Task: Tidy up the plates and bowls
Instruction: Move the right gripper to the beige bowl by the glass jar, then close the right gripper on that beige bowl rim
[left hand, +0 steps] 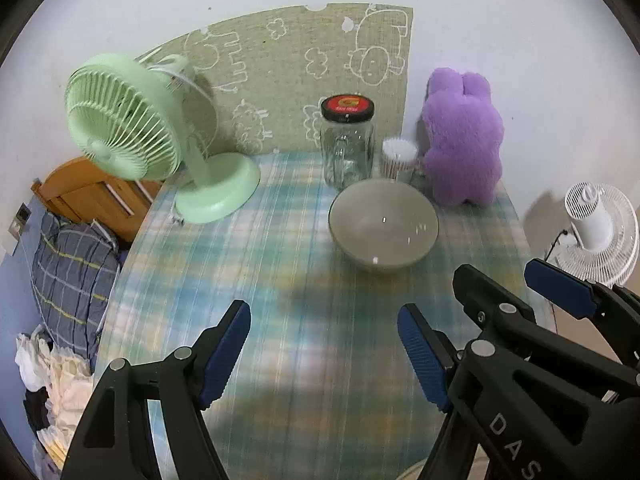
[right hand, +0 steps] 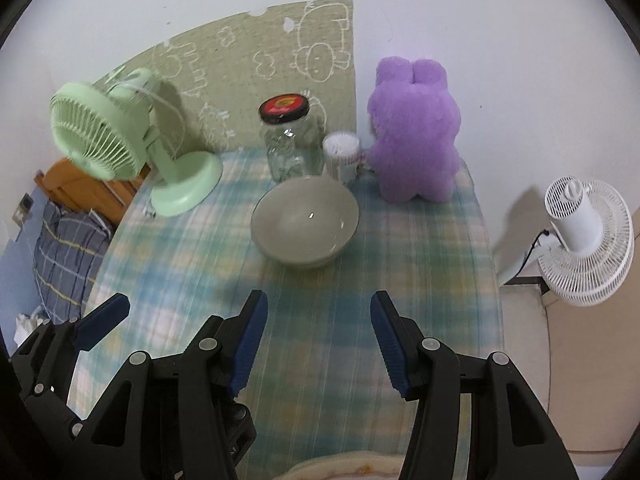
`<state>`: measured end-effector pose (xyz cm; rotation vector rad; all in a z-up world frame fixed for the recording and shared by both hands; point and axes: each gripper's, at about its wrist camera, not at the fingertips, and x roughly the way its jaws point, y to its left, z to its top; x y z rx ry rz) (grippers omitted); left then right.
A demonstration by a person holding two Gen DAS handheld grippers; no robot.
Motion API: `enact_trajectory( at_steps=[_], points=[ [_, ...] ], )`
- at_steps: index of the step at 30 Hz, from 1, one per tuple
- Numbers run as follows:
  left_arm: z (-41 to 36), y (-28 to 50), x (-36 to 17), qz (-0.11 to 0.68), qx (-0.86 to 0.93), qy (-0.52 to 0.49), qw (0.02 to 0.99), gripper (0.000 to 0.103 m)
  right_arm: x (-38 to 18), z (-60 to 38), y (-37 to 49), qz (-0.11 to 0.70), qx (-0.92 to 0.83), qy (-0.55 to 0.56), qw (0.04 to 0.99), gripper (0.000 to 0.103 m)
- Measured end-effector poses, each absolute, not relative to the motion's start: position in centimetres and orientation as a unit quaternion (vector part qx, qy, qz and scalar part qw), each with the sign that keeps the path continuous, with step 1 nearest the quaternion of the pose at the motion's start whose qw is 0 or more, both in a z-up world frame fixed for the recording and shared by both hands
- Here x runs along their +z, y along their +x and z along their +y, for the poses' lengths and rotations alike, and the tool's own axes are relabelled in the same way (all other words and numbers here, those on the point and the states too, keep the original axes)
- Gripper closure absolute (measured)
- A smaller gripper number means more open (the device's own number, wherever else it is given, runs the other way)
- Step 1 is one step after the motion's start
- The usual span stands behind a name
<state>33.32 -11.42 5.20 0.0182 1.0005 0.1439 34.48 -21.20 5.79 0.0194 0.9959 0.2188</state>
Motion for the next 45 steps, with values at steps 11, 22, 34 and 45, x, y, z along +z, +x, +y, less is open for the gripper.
enact_trajectory(
  at_steps=[11,22,34,45],
  points=[
    [-11.9,40.6,4.0,0.470,0.081,0.013,0.879,0.025,5.2,-21.7,41.8,0.462,0.095,0.014,0.882,0.045],
    [-11.6,46.1,-1.0,0.487,0.064,0.002,0.871,0.028,0.7,-21.5,47.9,0.470,0.084,0.016,0.878,0.045],
    [-11.4,47.9,-5.9,0.513,0.067,0.028,0.855,0.054,-4.8,-20.8,50.0,0.497,0.075,0.008,0.864,0.057],
    [-10.9,48.0,-6.5,0.516,0.075,0.027,0.853,0.082,-6.2,-20.3,50.5,0.496,0.077,0.001,0.865,0.084]
  ],
)
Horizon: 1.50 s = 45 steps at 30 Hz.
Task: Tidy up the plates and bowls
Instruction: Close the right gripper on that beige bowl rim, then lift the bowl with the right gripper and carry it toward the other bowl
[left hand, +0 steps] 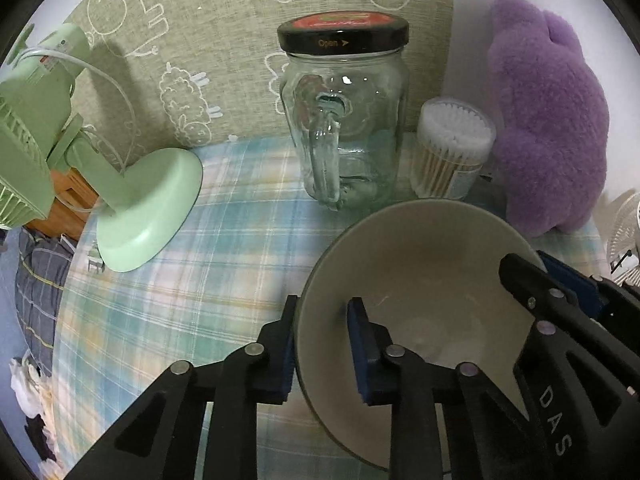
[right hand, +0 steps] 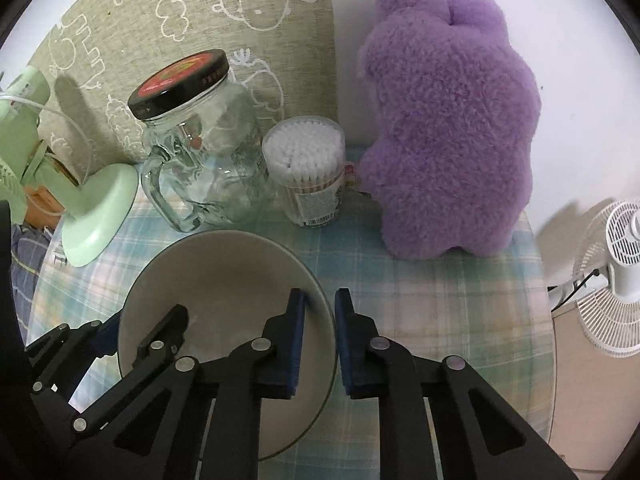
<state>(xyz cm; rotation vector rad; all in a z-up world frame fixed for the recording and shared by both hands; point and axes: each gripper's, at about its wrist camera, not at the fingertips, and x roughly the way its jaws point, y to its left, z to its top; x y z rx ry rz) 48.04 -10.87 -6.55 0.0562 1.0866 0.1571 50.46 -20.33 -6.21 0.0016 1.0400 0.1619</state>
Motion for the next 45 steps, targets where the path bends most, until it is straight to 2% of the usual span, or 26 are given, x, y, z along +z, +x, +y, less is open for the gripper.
enact_trajectory(
  at_steps=[10,22,45],
  points=[
    [-10.6,47.8,-6.7,0.526,0.071,0.018,0.847,0.084,-6.4,-19.9,50.1,0.497,0.065,-0.001,0.865,0.085],
    [-11.1,45.0,-4.5,0.522,0.067,0.023,0.850,0.084,-4.3,-20.6,47.7,0.498,0.064,-0.001,0.865,0.085],
    [-10.6,37.5,5.2,0.462,0.071,0.023,0.884,0.083,5.5,-20.6,39.7,0.451,0.061,0.010,0.890,0.085]
  ],
)
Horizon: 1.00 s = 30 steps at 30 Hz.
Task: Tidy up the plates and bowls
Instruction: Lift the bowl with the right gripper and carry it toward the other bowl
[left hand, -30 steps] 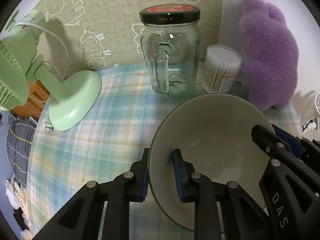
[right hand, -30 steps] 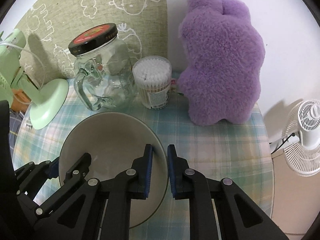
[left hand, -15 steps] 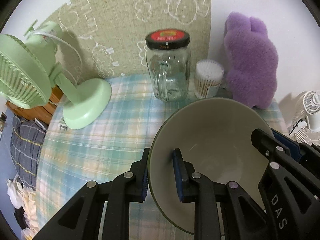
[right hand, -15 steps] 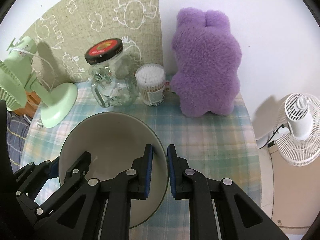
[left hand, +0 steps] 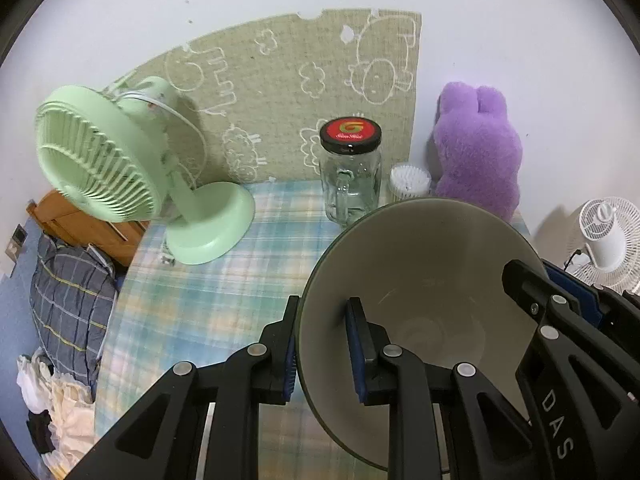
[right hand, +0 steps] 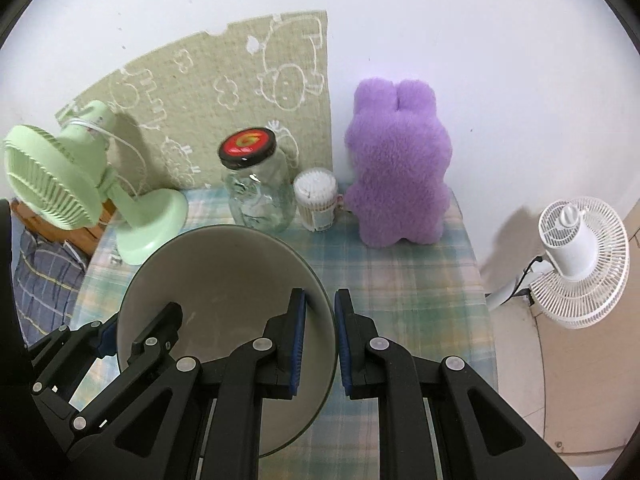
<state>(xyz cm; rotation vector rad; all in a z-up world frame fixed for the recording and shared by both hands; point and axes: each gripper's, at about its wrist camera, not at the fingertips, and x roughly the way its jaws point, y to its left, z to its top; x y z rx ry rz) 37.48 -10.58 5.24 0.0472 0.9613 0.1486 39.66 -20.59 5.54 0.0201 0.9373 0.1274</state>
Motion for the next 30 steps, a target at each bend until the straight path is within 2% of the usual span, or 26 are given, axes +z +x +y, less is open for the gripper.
enact_trajectory(
  at_steps=[20,30],
  points=[
    [-7.6,27.5,8.7,0.439,0.045,0.021,0.897,0.083,9.8,-18.3,28.9,0.433,0.036,0.013,0.901,0.085],
    [-4.8,22.5,8.1,0.437,0.032,0.023,0.899,0.083,9.9,-15.7,23.4,0.431,0.022,0.020,0.902,0.085]
  ],
)
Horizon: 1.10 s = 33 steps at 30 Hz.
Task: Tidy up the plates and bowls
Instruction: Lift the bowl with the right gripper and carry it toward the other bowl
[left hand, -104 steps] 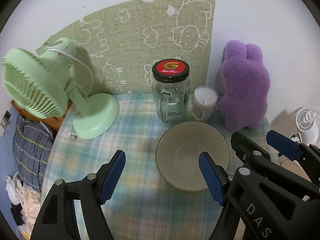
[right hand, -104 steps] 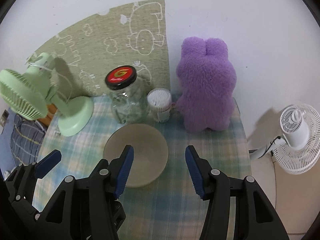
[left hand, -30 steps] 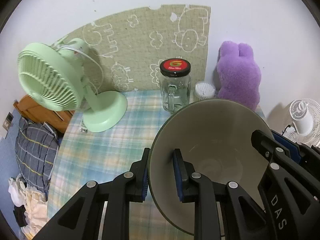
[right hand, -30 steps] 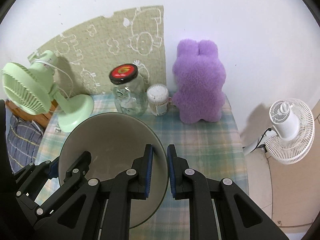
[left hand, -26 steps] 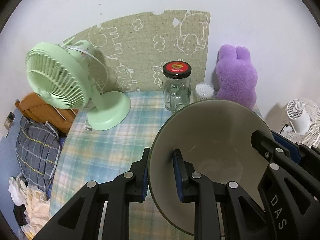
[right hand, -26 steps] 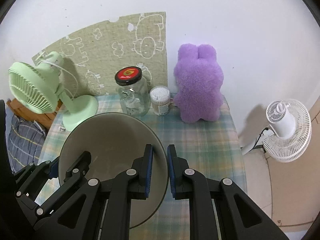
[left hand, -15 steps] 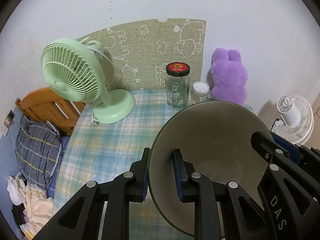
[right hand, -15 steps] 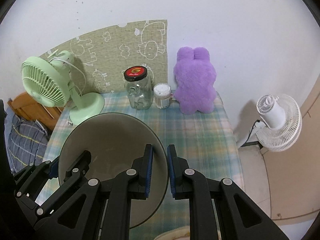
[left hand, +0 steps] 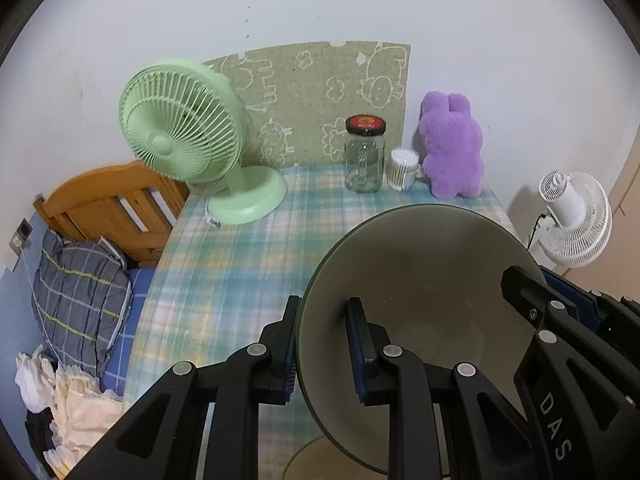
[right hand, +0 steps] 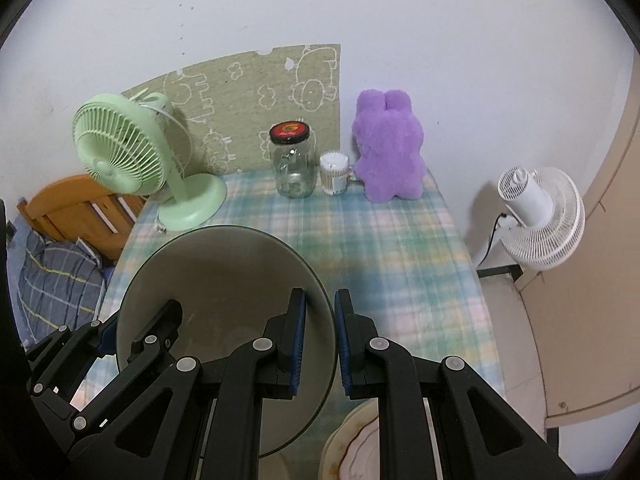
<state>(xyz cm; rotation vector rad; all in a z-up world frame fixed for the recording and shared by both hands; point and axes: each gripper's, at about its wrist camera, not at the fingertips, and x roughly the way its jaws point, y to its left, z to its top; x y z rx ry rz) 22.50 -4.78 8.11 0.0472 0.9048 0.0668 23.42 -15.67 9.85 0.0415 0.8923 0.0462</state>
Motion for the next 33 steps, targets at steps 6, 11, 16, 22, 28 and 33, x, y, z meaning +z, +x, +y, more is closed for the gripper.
enact_trajectory(
  at_steps=[6,11,16,22,28,33],
  points=[
    [-3.2,19.7,6.7,0.443,0.022,0.032,0.896,0.083,8.5,-13.6,20.2,0.439,0.013,0.023,0.898,0.085],
    [-2.3,18.0,5.3,0.452,0.007,0.032,0.892,0.083,7.1,-12.7,18.0,0.447,0.006,0.029,0.894,0.085],
    [-1.6,16.6,3.3,0.468,-0.005,0.024,0.883,0.083,5.5,-12.2,16.2,0.456,-0.006,0.028,0.889,0.085],
    [-0.9,15.1,1.4,0.483,-0.007,0.011,0.875,0.083,3.4,-11.5,14.7,0.476,-0.009,0.025,0.879,0.085],
    [-0.8,14.5,-0.4,0.502,-0.014,0.010,0.865,0.083,1.5,-11.1,14.0,0.493,-0.015,0.022,0.870,0.085],
    [-0.9,14.2,-1.5,0.511,-0.018,0.011,0.860,0.083,0.4,-11.3,13.6,0.501,-0.021,0.022,0.865,0.085]
  ],
)
